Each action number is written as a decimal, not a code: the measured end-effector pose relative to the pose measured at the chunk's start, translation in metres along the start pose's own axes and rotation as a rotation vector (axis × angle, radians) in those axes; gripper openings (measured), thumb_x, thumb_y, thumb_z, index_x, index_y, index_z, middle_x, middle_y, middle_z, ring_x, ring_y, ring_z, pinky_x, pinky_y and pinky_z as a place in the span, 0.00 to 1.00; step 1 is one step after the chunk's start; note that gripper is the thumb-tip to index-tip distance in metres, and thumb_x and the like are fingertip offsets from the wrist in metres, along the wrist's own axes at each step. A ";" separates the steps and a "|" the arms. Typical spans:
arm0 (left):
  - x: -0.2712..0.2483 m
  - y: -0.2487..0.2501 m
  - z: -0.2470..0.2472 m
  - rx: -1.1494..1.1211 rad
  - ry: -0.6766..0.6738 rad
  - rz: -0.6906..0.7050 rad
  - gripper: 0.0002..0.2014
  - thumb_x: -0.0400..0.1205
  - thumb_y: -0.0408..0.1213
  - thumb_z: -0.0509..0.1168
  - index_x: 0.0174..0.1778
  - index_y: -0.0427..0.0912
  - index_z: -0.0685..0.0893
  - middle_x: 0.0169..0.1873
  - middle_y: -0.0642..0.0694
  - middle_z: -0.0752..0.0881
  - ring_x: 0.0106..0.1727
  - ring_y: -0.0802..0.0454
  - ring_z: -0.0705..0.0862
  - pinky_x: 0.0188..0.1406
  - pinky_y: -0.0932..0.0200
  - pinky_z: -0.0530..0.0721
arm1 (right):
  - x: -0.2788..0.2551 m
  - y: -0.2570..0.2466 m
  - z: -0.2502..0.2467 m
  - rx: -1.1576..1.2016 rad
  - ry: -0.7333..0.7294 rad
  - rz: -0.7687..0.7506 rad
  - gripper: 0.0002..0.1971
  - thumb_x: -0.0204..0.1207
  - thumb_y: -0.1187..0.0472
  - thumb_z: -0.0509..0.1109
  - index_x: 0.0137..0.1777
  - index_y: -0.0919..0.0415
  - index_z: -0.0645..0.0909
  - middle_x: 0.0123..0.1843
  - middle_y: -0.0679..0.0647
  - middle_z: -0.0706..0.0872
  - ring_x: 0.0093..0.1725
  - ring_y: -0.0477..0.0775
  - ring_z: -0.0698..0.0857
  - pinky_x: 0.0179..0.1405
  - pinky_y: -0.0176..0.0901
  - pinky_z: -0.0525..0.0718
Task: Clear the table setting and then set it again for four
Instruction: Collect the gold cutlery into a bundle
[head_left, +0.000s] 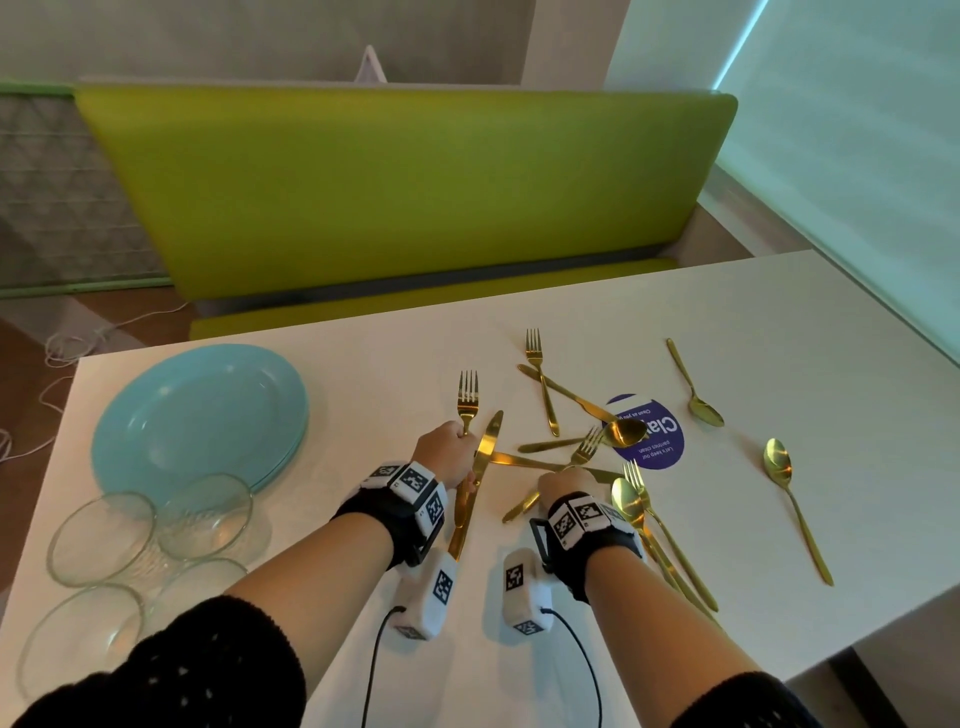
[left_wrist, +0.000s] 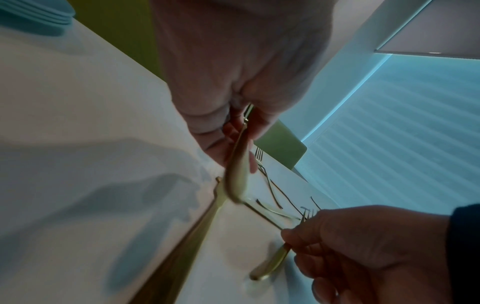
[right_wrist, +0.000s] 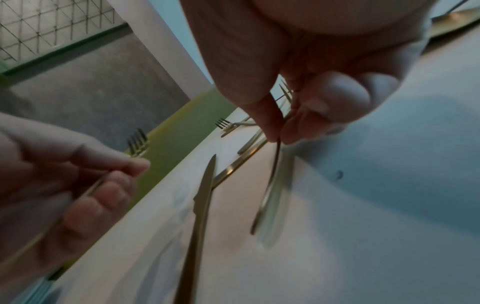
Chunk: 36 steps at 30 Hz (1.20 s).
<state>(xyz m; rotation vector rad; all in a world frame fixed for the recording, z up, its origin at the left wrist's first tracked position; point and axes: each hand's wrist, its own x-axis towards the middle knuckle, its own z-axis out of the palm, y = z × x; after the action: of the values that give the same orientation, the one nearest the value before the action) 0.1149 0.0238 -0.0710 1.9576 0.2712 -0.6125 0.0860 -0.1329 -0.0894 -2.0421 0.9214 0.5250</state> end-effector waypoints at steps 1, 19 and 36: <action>0.000 0.001 0.001 0.002 0.009 0.002 0.08 0.83 0.39 0.55 0.46 0.39 0.77 0.35 0.43 0.81 0.31 0.48 0.82 0.36 0.53 0.86 | -0.003 -0.003 0.001 0.011 -0.011 0.004 0.06 0.82 0.62 0.60 0.54 0.56 0.78 0.47 0.54 0.76 0.49 0.51 0.74 0.31 0.32 0.73; 0.004 0.011 0.004 -0.174 -0.112 0.003 0.16 0.85 0.42 0.56 0.48 0.33 0.84 0.43 0.31 0.86 0.46 0.33 0.86 0.62 0.39 0.81 | -0.014 -0.039 0.014 -0.039 -0.306 -0.398 0.11 0.79 0.53 0.68 0.34 0.52 0.78 0.32 0.45 0.83 0.30 0.43 0.77 0.27 0.32 0.76; 0.018 -0.010 -0.010 -0.282 0.099 -0.054 0.09 0.87 0.36 0.52 0.46 0.40 0.77 0.32 0.45 0.82 0.28 0.52 0.79 0.26 0.63 0.78 | 0.038 -0.068 -0.027 -0.362 0.243 -0.212 0.15 0.80 0.57 0.63 0.55 0.69 0.83 0.51 0.61 0.87 0.55 0.60 0.86 0.41 0.42 0.77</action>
<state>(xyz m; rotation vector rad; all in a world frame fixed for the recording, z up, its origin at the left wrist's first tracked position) 0.1285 0.0361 -0.0841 1.7148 0.4488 -0.4847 0.1639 -0.1439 -0.0633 -2.5408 0.7746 0.3508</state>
